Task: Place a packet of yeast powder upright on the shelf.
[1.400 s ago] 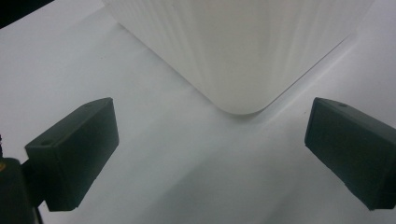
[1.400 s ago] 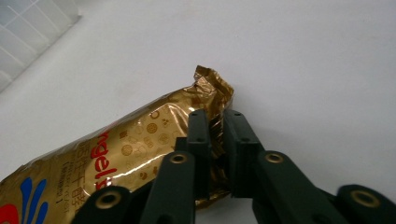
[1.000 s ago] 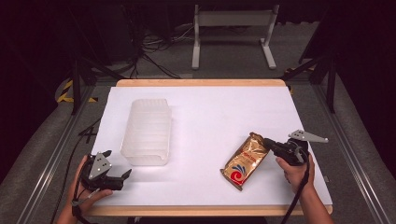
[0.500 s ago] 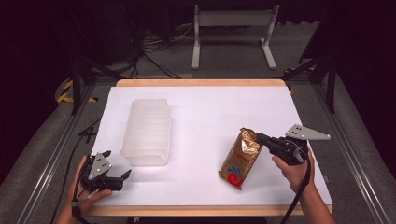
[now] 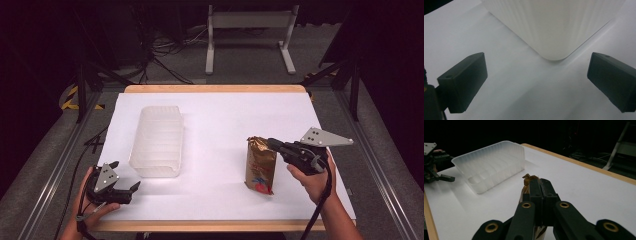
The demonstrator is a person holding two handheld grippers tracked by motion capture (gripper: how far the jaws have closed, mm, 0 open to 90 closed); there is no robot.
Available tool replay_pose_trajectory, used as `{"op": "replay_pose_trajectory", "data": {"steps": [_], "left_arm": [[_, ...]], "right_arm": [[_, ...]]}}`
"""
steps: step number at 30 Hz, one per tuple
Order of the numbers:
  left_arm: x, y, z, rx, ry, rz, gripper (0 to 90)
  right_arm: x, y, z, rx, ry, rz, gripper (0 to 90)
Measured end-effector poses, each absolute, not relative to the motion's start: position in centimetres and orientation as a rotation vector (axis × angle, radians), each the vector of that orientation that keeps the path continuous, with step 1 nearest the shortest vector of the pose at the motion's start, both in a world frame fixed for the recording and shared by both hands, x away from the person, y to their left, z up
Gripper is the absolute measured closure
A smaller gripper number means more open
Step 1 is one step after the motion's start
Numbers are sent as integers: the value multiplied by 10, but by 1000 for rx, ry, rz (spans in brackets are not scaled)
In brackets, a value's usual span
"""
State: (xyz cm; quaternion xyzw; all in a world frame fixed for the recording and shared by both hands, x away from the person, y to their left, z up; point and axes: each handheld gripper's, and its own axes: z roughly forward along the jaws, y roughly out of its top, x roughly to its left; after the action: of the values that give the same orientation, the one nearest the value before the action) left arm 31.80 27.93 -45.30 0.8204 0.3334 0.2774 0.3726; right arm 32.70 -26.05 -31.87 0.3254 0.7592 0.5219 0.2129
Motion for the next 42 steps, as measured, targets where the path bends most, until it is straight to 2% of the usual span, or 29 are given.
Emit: {"op": "replay_pose_trajectory", "data": {"steps": [18, 42], "left_arm": [[317, 278, -453, 2101, 841, 702, 37], [315, 281, -452, 2094, 837, 706, 37]], "right_arm": [[337, -250, -297, 810, 2133, 1435, 890], [362, -195, -276, 670, 2168, 1485, 890]]}}
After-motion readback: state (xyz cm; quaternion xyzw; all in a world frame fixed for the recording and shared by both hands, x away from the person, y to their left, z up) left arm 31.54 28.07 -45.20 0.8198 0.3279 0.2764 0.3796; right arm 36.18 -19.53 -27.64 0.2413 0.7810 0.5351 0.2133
